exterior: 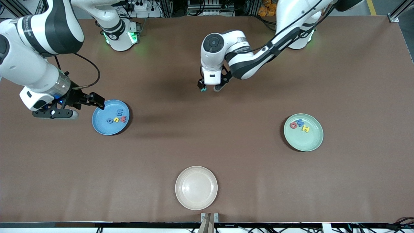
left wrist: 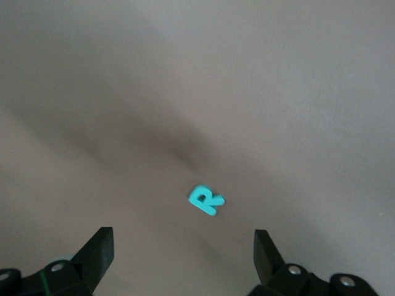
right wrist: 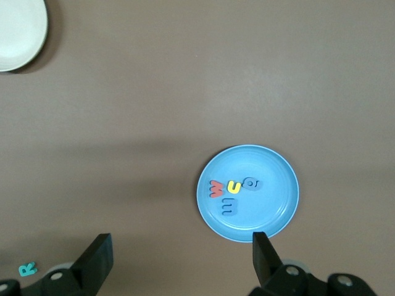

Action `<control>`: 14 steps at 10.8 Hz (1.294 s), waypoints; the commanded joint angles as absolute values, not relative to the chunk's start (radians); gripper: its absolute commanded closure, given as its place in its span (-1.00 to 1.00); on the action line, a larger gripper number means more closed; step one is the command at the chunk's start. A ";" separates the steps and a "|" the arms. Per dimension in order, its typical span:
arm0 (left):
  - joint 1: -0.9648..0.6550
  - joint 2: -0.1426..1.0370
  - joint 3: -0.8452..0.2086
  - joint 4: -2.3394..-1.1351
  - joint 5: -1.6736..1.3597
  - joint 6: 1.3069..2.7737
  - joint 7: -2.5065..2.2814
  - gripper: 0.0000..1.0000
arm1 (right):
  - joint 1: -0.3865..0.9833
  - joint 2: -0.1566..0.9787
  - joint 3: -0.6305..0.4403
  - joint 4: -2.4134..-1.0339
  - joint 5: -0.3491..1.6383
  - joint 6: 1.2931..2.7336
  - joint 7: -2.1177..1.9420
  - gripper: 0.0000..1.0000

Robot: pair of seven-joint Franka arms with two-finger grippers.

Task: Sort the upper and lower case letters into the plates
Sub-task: 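Move the left gripper to the teal 'R' while the right gripper withdraws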

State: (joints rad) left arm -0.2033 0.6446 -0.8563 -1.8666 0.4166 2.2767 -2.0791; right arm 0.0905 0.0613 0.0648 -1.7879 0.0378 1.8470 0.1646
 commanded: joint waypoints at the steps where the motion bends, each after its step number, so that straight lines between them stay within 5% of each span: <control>1: -0.374 0.676 -0.694 -1.882 0.494 2.414 -2.216 -1.00 | 0.054 0.054 0.100 -1.724 0.015 1.771 0.120 -1.00; 14: -0.453 0.758 -0.588 -1.898 0.626 2.571 -2.273 -0.97 | 0.046 0.012 0.060 -1.575 -0.003 1.678 0.097 -1.00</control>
State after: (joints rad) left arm -0.4415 0.7621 -0.5976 -1.8961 0.5931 2.5568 -2.2379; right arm 0.0469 0.0187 0.0693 -1.5942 0.0127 1.7020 0.1069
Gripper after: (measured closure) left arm 0.009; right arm 0.000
